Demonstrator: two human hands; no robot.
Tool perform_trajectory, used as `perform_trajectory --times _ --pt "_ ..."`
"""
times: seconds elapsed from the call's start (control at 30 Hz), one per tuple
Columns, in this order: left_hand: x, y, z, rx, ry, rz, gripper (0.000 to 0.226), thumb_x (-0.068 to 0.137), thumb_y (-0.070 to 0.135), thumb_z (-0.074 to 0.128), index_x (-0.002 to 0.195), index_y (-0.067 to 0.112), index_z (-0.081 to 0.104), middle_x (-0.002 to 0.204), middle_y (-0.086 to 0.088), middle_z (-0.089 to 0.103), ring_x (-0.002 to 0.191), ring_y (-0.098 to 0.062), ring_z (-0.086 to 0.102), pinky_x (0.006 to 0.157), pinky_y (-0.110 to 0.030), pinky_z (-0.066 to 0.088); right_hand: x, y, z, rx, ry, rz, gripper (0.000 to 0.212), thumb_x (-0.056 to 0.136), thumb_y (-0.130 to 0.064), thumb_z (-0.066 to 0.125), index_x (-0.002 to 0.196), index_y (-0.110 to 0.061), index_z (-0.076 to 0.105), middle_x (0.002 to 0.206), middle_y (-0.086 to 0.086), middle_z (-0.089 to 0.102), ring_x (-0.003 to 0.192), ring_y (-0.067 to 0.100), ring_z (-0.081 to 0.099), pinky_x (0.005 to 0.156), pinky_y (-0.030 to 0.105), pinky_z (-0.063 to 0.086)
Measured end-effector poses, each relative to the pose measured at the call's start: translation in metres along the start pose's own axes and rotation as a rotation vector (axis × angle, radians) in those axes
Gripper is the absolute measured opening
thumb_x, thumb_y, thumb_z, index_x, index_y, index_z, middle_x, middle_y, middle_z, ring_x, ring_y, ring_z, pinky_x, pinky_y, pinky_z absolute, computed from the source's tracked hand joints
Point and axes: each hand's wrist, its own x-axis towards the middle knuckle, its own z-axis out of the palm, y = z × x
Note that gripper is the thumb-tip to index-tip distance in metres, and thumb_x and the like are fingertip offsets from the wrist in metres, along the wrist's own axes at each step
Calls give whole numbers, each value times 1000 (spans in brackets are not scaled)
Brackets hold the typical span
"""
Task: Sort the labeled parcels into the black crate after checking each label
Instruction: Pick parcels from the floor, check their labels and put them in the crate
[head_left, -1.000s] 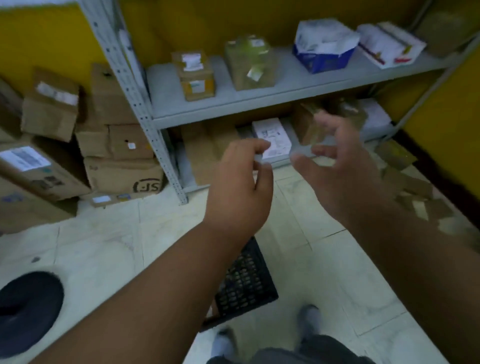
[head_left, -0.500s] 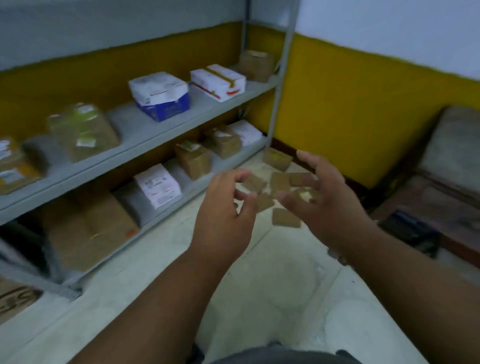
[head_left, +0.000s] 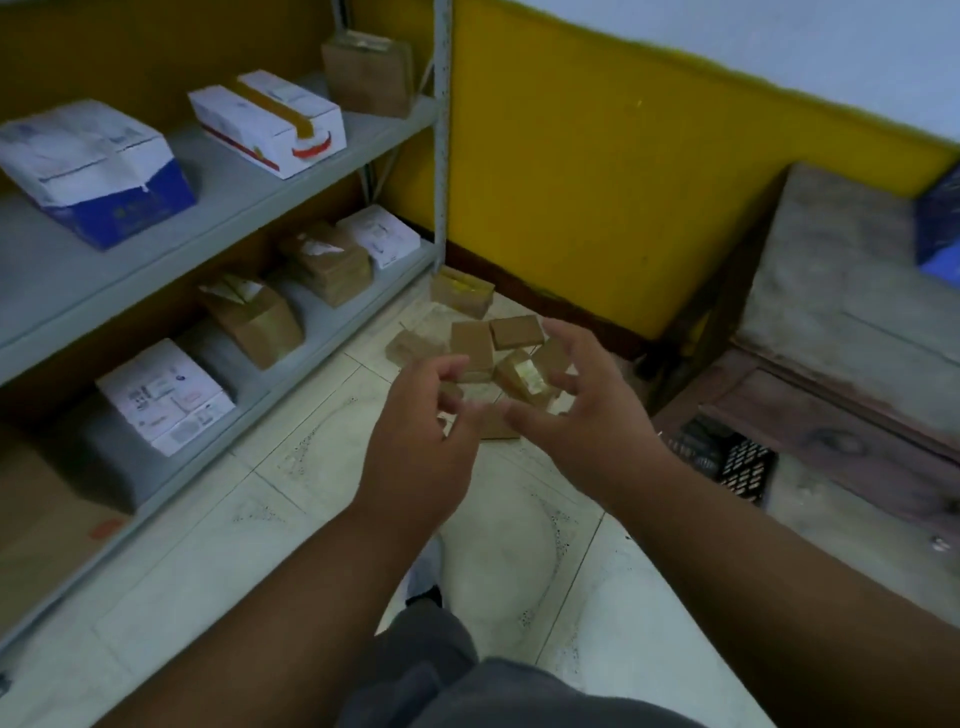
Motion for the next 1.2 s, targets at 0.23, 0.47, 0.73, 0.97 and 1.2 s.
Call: perform_trajectory --times 0.23,0.47,0.73,0.97,1.2 --pt "145 -20 48 30 -176 -4 31 94 23 60 123 29 54 111 10 59 94 -5 60 76 -33 54 119 23 -24 -123 85 38 72 75 -43 82 121 -66 32 118 -41 33 111 -10 44 76 11 40" --pt "282 -23 95 70 -308 58 33 92 19 61 123 28 55 113 12 58 90 2 57 66 -15 43 243 42 -39 -141 195 99 77 81 -42 78 145 -42 34 145 -12 41 117 -1 44 78 14 41" --pt "361 -108 194 77 -310 -115 31 93 23 63 121 33 54 108 17 58 91 2 57 72 -11 46 372 166 -22 -37 192 253 69 80 -32 79 140 -31 46 133 -7 55 107 6 57 85 24 51" --pt "397 -274 282 222 -381 -366 32 93 30 61 124 31 53 111 18 56 88 14 54 62 0 39 461 330 53 20 25 434 46 79 -19 75 114 -38 53 99 -25 52 80 -27 52 53 -3 38" --pt "425 -488 412 271 -431 -379 34 95 19 60 127 27 53 112 10 57 97 -8 58 74 -21 46 536 543 165 -41 49 491 49 81 -25 76 126 -23 56 118 -11 64 107 7 62 91 31 54"
